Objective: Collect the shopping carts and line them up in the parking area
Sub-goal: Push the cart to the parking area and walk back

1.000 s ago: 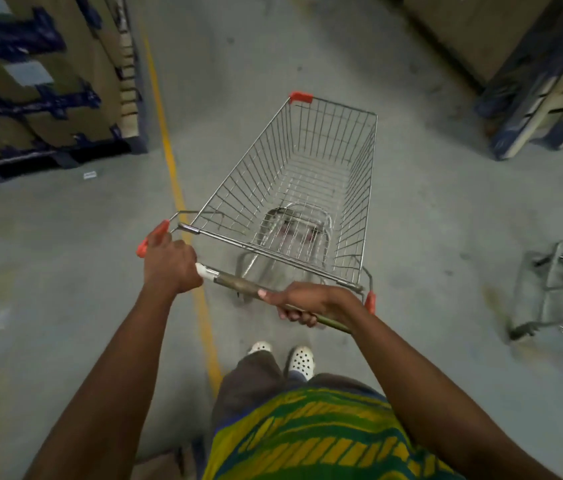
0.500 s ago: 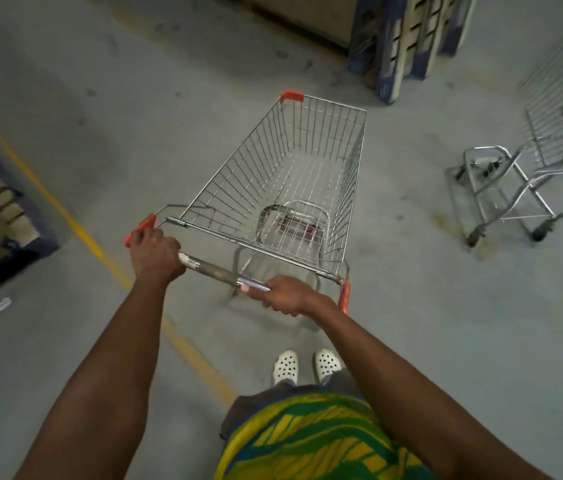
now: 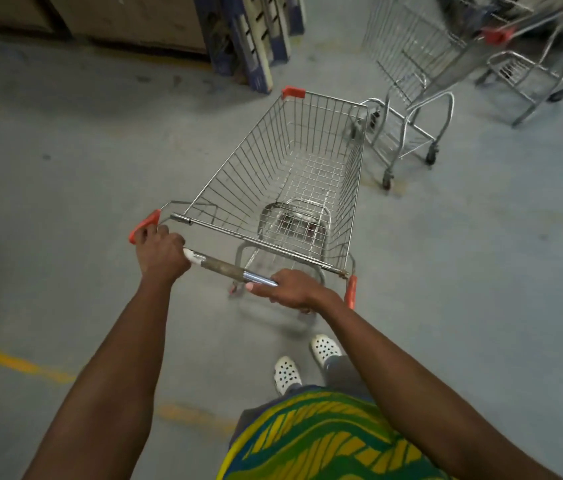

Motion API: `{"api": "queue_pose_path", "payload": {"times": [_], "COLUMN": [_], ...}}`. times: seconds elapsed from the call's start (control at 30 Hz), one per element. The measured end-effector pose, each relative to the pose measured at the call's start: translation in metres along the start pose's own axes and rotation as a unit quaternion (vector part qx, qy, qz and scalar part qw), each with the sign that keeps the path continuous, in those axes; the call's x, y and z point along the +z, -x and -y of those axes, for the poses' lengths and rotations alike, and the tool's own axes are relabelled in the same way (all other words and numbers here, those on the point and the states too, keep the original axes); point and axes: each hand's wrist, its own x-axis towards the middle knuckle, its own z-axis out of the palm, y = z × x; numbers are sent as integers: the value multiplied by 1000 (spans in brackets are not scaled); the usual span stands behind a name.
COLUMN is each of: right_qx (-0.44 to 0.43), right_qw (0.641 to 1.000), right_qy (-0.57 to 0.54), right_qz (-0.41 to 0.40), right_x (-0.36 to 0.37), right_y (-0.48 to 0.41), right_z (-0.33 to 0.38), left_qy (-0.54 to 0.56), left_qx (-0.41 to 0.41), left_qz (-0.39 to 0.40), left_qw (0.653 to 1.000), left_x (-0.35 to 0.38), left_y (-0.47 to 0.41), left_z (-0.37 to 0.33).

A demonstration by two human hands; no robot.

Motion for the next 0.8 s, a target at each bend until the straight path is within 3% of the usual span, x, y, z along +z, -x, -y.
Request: {"api": "queue_pose_path", "payload": {"times": [0.4,0.8], "right_qx": [118,211], "right_qw": [983,942], "right_qy": [-48,-96], "right_qz": [-133,-243], "right_x": [-33,-39], "right_y": [51,126], "right_z": [-62,-131], "left_qy": [-22,-47], "left_qx": [178,323], "left_qz": [-39,-65], "left_qw": [983,943], "left_x": [-27,-59], "left_y": [-70,-57], "left_z": [-131,-280]}}
